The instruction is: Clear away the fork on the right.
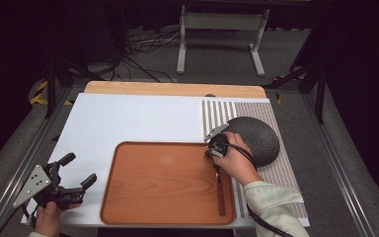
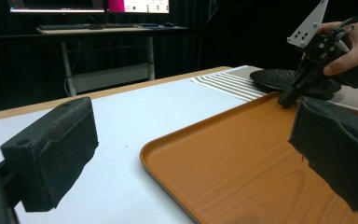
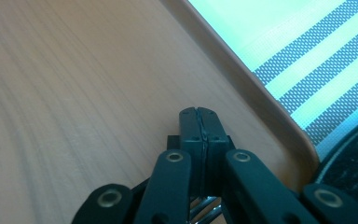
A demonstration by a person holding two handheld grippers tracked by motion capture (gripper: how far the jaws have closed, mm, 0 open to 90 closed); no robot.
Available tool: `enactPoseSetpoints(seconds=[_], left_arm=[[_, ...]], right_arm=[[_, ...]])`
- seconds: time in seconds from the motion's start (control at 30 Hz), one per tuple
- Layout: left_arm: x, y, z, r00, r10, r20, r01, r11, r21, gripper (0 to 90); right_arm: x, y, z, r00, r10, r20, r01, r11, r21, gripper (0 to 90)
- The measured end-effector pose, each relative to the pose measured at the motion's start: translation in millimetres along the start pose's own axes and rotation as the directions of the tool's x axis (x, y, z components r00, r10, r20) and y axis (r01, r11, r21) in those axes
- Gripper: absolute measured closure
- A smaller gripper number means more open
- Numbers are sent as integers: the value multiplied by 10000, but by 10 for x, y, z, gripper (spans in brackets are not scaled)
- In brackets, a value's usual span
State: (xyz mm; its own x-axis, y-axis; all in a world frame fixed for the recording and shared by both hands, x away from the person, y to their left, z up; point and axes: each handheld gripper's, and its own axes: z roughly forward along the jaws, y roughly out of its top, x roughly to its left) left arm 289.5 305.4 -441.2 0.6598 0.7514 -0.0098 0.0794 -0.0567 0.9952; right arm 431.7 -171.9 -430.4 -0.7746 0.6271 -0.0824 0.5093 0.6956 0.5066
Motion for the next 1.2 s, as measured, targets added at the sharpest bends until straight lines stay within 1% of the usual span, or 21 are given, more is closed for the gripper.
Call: enactPoseSetpoints(seconds=[0.2,0.27,0.3,0.33,0.37,0.43,0.47,0.5,0.53,0.57,0.6,0.63,0.7,0.73,0.8,0.83,0.87,0.93,1.07,1.13,1.2], left_arm=[[2,-1,-1,10000,-36,-10,36,10000,-9,17],[2,0,0,10000,-32,-2,32,10000,-16,17],[2,-1,-1,10000,-35,-13,35,10000,-10,17],[1,-1,-1,10000,-40,-11,40,10000,-10,17],[2,-1,-1,10000,-40,-12,40,10000,-9,17],[3,-1,0,10000,-43,2,43,10000,-15,17],[4,-1,1,10000,-41,7,41,10000,-12,17],[5,-2,2,10000,-38,17,38,10000,-5,17],[5,-2,2,10000,-38,17,38,10000,-5,17],[5,-3,3,10000,-48,26,48,10000,-8,17],[5,-3,3,10000,-48,26,48,10000,-8,17],[2,-5,0,10000,-54,20,54,10000,-6,17],[4,-3,-1,10000,-45,5,45,10000,-29,17],[5,-1,-3,10000,-49,-2,49,10000,-36,17],[2,1,-5,10000,-43,-15,43,10000,-32,17],[-1,1,-4,10000,-43,-13,43,10000,-31,17],[-3,1,-3,10000,-50,-2,50,10000,-24,17],[-5,0,-2,10000,-51,-5,51,10000,-12,17],[0,-1,-5,10000,-71,-30,70,10000,-38,17],[0,-2,-6,9999,-100,-33,100,9999,-33,17],[1,-3,-7,9999,-109,-35,109,9999,-37,17]], right_arm=[[-7,-7,-12,10000,41,-56,-42,10000,-89,899],[-1,-2,-28,9999,95,-119,-98,9997,-216,843],[-3,3,-39,9999,21,-154,-26,9994,-348,737],[1,9,-49,9997,124,-230,-135,9987,-501,615],[11,14,-61,9989,317,-346,-343,9964,-777,498],[26,23,-89,9981,401,-460,-451,9927,-1121,371],[42,31,-128,9980,461,-427,-512,9907,-1262,301],[46,35,-147,9981,452,-430,-507,9892,-1377,261],[46,35,-147,9981,452,-430,-507,9892,-1377,261],[55,39,-192,9984,408,-396,-465,9865,-1572,232],[69,37,-277,9987,386,-330,-438,9838,-1740,216],[79,31,-320,9989,366,-283,-412,9822,-1834,215],[81,29,-354,9992,299,-284,-347,9811,-1906,214],[88,18,-422,9996,189,-231,-233,9777,-2087,207],[97,-6,-512,9995,160,-264,-216,9736,-2273,194],[100,-24,-563,9996,134,-253,-192,9699,-2428,176],[100,-45,-613,9999,-12,-170,-32,9663,-2575,160],[98,-87,-688,9999,-102,-139,60,9614,-2751,155],[88,-190,-813,9996,-226,-178,157,9469,-3211,146],[90,-253,-874,9995,-265,-192,184,9392,-3429,145],[94,-309,-926,9994,-306,-152,229,9294,-3683,144]])
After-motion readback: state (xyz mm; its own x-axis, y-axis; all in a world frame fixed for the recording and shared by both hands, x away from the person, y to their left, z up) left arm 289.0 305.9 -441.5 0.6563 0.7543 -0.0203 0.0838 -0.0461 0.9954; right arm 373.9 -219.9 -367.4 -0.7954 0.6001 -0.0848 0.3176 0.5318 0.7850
